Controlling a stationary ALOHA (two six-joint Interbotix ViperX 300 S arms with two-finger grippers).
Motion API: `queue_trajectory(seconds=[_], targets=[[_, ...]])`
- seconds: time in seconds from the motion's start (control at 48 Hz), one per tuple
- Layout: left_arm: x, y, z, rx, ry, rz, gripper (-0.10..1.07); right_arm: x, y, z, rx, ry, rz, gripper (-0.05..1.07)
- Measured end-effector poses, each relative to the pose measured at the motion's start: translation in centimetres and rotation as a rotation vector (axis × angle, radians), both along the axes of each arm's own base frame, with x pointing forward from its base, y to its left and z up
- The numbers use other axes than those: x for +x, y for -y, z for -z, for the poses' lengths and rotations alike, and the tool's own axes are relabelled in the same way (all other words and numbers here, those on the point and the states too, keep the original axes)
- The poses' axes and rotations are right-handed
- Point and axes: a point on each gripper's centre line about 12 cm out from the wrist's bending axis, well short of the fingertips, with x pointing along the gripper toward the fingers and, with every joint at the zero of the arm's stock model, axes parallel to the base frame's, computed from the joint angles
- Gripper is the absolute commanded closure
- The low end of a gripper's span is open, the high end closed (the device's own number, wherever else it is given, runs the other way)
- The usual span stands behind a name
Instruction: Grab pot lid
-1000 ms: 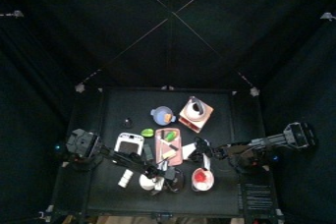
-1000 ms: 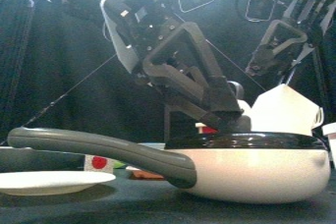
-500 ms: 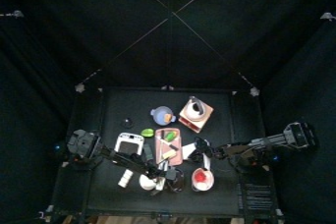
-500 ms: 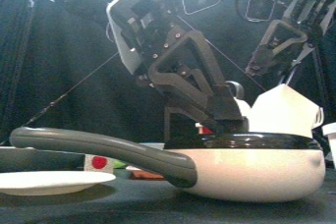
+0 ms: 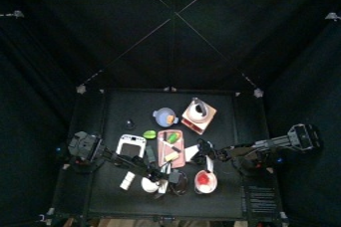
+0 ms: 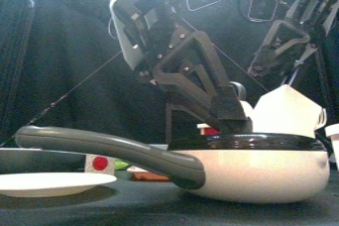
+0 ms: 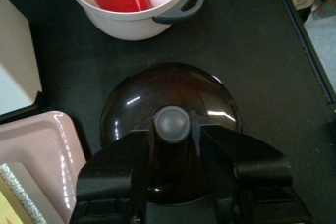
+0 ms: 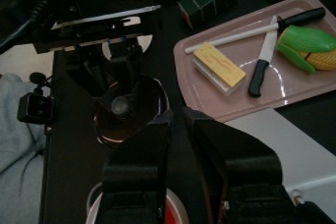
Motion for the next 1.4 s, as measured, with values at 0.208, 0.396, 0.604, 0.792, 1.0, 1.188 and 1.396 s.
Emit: queue_trajectory(seconds=[0.208,0.396,0.604,0.792,1.0,1.188,1.396], targets=[[-0.2,0.6,-0.2,0.000,0.005,0.013,0.29,0.0,0.0,0.0,0.000,0.000,0.000,0.42],[-0.3,0.7,-0.9,-0.002,0.019,0.020,0.29,0.0,0.0,0.0,0.000,0.000,0.000,0.42],[-0.2,0.8,-1.5,-0.005,0.032,0.021,0.29,0.0,0.0,0.0,0.000,0.000,0.000,0.42],[-0.3,0.8,-2.7,0.000,0.060,0.033,0.29,0.0,0.0,0.0,0.000,0.000,0.000,0.42],[-0.5,1.0,-3.3,0.003,0.075,0.044,0.29,0.0,0.0,0.0,0.001,0.000,-0.001,0.42],[-0.5,1.1,-3.3,0.003,0.075,0.046,0.29,0.0,0.0,-0.1,0.000,0.002,-0.002,0.42],[-0.5,1.1,-3.3,0.002,0.075,0.045,0.29,0.0,0.0,0.0,0.000,0.000,-0.002,0.42]])
